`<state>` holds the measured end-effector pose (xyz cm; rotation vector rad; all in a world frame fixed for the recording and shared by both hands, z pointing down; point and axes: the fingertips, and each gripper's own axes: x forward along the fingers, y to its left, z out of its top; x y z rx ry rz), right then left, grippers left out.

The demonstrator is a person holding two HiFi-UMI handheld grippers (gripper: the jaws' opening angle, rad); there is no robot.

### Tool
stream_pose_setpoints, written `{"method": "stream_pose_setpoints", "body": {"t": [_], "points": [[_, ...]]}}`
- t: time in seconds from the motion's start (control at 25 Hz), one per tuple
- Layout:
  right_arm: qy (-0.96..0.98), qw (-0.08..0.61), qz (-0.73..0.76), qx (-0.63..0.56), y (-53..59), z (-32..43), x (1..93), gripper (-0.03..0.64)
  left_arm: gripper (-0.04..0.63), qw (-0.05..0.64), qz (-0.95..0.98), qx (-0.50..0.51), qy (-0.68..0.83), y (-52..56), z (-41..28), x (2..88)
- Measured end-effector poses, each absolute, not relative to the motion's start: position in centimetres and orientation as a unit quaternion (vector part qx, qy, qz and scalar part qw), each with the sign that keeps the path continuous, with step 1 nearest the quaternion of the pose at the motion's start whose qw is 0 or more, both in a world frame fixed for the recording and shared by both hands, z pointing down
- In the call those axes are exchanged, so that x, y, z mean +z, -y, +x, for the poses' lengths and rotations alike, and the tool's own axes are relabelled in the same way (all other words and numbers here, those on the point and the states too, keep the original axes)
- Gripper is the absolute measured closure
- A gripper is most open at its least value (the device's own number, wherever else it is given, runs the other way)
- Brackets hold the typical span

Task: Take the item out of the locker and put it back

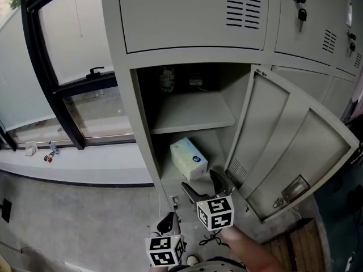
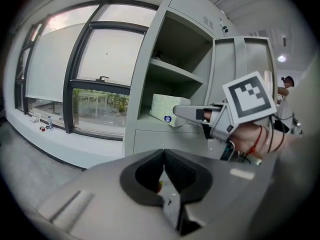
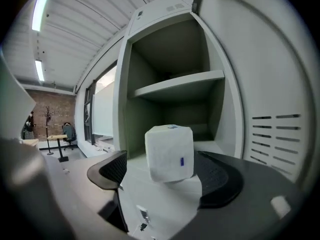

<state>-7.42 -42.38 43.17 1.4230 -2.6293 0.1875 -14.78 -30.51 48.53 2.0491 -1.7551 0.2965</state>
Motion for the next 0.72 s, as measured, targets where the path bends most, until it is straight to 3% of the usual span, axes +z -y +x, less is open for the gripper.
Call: {"method": "stream_pose_setpoints", "body": {"t": [0.32, 0.52, 0.72], "points": [[0.880, 0.087, 0.464, 0.059, 47.8, -8.8, 43.6, 0.161, 0.588, 0.224, 0.732, 0.115, 0.633, 33.0, -15.5, 49.6], [0.880, 0.087, 0.463, 0.055, 48.3, -9.4, 43.8, 0.225, 0.588, 0.228, 0.732, 0.118, 0.631, 33.4, -15.8, 50.1], [0.876, 0.091, 0.470, 0.058, 47.3, -9.0, 43.7, 0.236, 0.588, 0.227, 0.736, 0.118, 0.627, 33.6, -15.6, 50.0]]}}
